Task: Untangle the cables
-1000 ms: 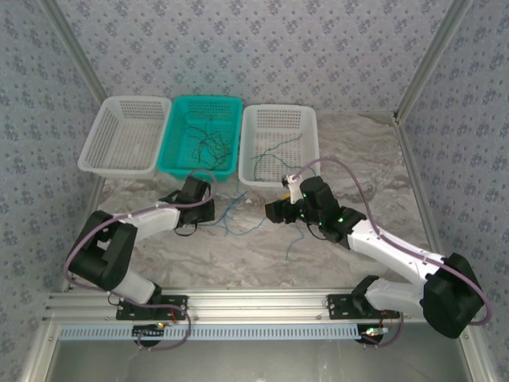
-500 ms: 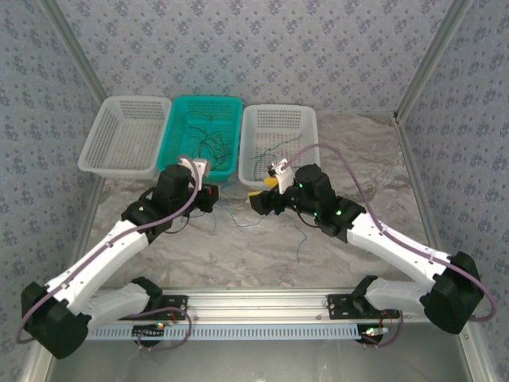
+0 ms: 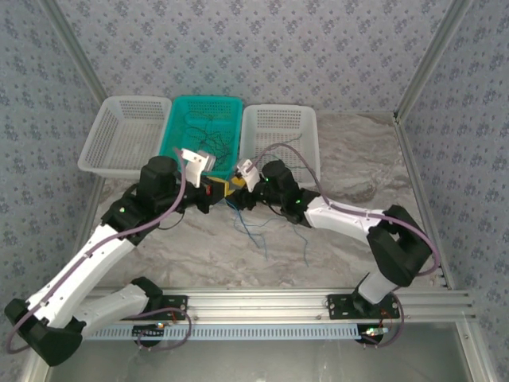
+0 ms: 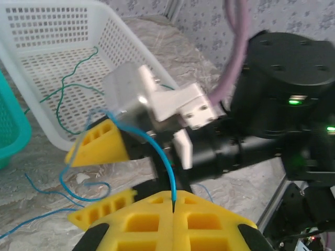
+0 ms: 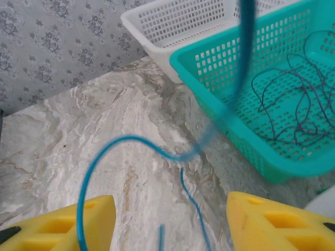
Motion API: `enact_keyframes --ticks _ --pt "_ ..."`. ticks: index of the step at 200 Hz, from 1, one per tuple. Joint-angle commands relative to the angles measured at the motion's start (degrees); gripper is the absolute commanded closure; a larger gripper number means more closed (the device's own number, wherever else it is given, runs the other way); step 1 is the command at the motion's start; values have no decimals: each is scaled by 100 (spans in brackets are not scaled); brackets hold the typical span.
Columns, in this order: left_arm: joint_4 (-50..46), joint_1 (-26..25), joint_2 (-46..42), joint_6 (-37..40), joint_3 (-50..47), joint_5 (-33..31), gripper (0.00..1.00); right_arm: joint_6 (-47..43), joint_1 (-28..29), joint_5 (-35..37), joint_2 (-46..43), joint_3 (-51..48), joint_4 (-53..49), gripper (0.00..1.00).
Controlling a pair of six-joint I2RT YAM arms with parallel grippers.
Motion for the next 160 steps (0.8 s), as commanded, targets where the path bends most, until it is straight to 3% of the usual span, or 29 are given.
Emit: enact_keyframes --ticks 1,19,33,45,68,85,103,124,160 --pt "-247 -23 -401 95 350 -275 100 213 -51 11 211 417 164 58" --pt "-405 -4 -813 97 560 -1045 100 492 -66 150 207 176 289 74" --pt "-651 44 -1050 161 743 -1717 100 779 -74 193 41 -143 469 76" --pt "-892 97 -1140 226 903 -2324 100 944 -80 85 -168 -316 355 70" --pt "-1214 310 -1080 270 1229 -3159 100 993 -88 37 -635 -507 -259 48" --pt "-1137 609 -926 249 1484 -3233 100 930 -102 235 -1078 -690 -572 43" --pt "-891 1053 -639 229 1937 -2762 100 904 -147 513 -1578 -871 -774 38" --pt "-865 1557 -26 280 2919 -2224 100 885 -215 765 -2016 -966 -1021 31" --pt "-882 2282 1080 875 4566 -2157 100 934 -322 971 -2359 -1058 -1304 29"
